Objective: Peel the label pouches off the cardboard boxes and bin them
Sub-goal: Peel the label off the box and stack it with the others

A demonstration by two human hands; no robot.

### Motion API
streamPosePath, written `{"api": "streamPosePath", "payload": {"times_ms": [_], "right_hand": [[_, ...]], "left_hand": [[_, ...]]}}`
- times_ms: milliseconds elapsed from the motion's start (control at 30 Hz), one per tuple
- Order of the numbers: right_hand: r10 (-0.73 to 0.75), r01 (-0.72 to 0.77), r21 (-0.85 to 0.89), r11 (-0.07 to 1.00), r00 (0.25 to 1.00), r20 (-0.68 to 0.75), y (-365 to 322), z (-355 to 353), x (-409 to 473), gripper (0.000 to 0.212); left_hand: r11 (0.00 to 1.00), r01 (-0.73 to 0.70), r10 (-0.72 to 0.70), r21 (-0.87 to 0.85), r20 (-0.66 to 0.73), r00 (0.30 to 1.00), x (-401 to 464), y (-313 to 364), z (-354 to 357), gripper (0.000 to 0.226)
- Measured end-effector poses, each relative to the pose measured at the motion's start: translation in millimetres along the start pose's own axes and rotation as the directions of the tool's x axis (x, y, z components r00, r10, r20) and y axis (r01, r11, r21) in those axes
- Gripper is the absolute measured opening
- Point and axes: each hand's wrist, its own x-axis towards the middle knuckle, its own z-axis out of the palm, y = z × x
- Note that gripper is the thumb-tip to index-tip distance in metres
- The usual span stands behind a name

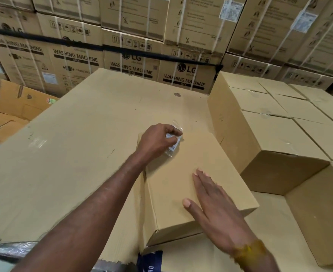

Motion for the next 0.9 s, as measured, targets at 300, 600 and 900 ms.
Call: {"api": "streamPosePath", "payload": {"times_ms": [300,600,900], "right_hand": [[0.036,-0.036,0.007,0.999,0.999,-0.026,9,-11,70,0.080],[-0.081,0.081,0.004,0.997,0.994,0.077,-7,-3,11,0.084],[-0.061,0.061,-0.017,0.998,0.998,-0.009,-11,-6,61,0.079]], "left_hand": [[0.999,-0.020,0.020,0.049,0.000,1.000,2,-1,0,0.030],[0.999,0.012,-0.011,-0.037,0.031,0.999,1,-2,-1,0.034],[1.000,0.003,-0.003,0.011,0.008,1.000,-1,-1,-2,0.030]]}}
